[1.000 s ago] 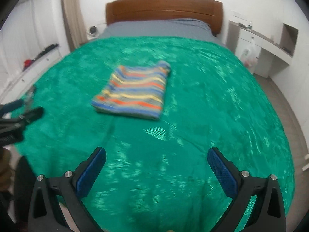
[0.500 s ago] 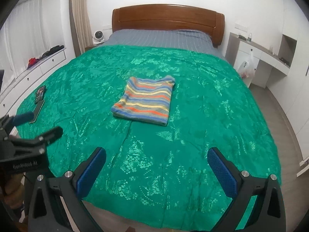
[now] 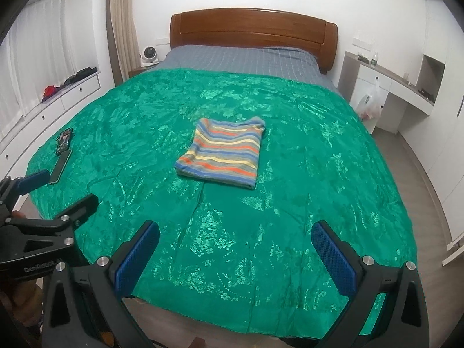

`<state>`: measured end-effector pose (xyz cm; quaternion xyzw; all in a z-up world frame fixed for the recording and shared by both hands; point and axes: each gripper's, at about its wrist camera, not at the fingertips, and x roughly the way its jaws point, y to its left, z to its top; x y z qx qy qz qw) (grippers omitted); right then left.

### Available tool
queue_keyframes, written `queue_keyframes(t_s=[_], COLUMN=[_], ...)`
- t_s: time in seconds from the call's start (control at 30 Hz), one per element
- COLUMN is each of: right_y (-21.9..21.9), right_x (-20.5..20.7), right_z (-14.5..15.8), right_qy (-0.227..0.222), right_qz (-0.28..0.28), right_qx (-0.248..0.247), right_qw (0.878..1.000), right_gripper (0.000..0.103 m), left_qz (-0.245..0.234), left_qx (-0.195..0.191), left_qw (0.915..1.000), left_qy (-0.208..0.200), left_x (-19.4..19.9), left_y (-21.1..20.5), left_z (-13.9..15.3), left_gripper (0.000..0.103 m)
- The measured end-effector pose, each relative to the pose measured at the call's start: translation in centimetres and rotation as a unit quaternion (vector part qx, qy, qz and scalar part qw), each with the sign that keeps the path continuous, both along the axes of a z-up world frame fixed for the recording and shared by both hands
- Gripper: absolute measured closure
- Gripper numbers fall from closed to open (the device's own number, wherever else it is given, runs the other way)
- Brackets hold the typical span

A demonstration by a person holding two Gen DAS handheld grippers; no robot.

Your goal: Fold small clothes

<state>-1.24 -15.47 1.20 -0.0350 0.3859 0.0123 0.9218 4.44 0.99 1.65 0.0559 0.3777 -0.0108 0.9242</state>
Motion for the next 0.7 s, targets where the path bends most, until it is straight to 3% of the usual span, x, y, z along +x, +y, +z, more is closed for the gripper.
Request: queue_keyframes(t_s=[0.7], right_y=[-0.26], right_x=[0.02], right_z=[-0.01], right_qy=[-0.006], right_qz=[-0.032], right_qx=[-0.031], right_qw=[0.999], right_gripper=[0.0], left_qz=[0.004], left_qx=[-0.014], left_qw=[0.9998], left_qy=[0.01], left_x=[0.56], left_y=[0.3], left_z=[0.32], left_gripper=[0.0])
